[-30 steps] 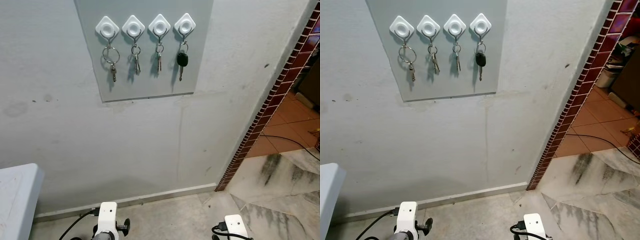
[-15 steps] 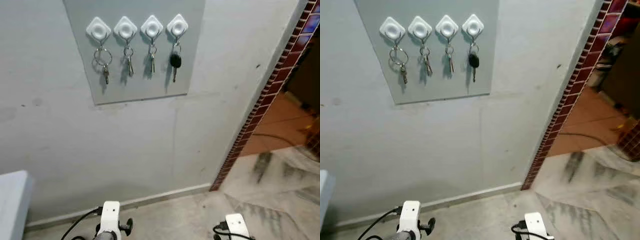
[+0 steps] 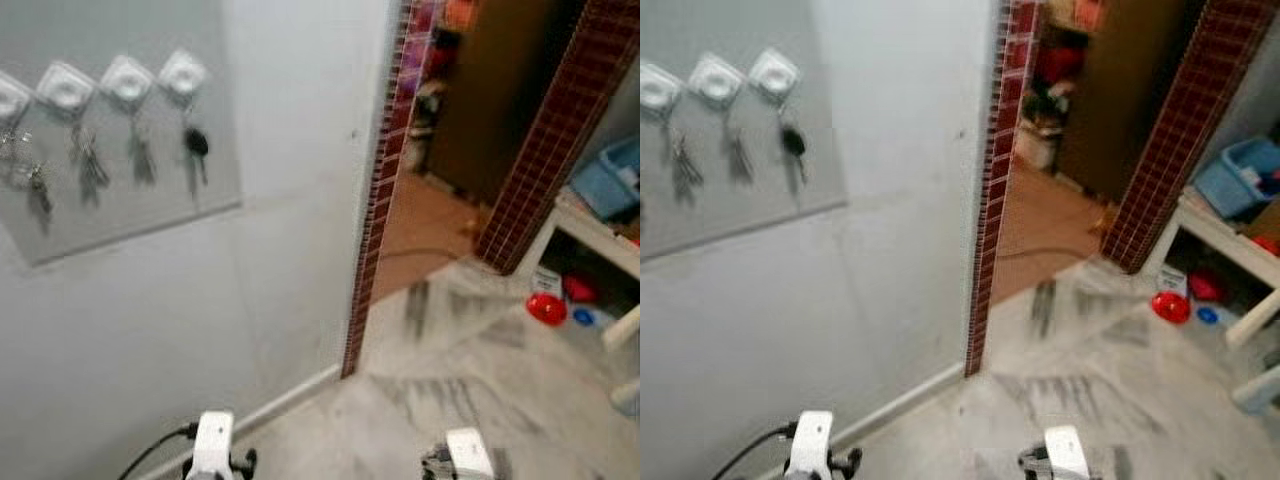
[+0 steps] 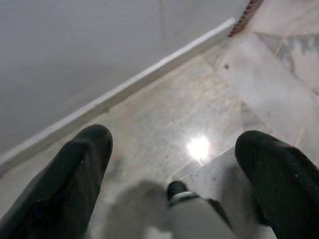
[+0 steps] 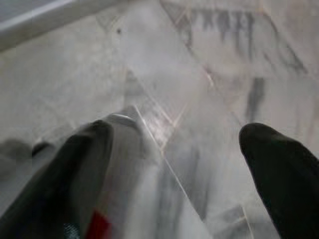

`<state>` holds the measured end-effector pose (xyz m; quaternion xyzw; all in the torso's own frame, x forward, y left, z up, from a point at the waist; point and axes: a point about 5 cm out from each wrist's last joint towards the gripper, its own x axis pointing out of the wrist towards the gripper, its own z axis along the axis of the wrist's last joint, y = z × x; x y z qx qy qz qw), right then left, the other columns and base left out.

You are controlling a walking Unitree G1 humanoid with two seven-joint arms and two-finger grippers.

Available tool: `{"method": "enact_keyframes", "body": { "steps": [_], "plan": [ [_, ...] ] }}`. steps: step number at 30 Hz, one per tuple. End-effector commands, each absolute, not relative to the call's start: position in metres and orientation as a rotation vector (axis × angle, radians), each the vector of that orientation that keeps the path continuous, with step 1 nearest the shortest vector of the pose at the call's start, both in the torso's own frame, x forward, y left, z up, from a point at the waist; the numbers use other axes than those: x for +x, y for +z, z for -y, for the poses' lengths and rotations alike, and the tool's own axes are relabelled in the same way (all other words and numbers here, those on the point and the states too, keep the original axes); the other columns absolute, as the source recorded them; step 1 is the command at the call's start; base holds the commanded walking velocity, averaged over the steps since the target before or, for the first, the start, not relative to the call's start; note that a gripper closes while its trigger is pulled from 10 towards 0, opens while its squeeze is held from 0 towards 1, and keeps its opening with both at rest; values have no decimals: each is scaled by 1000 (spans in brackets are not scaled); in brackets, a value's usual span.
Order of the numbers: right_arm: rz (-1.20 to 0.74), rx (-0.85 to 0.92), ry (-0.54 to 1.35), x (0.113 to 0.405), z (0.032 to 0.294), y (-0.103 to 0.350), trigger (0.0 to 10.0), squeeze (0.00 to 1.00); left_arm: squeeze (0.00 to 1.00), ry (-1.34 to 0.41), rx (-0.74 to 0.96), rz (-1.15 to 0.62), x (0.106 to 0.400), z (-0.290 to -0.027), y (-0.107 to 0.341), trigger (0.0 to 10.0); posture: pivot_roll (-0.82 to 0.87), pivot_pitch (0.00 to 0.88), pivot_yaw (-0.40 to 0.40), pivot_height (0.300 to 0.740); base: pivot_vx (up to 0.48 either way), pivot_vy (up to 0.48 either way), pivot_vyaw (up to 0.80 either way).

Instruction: Hang keys on a hook

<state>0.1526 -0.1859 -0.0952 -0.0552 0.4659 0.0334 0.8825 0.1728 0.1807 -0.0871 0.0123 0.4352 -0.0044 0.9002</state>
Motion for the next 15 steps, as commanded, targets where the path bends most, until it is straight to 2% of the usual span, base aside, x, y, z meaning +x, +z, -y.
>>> {"method": "enact_keyframes", "body": {
  "steps": [1,15],
  "plan": [
    [-974,-127,65,153,190,-94,10000,0,0,-38,17,-879,180,-169,-85,10000,-64,0,23,740,0,-356,-781],
    [-981,-123,59,151,191,-95,10000,0,0,-38,19,-877,181,-170,-84,10000,-66,0,25,740,0,-353,-775]
  ]
}}
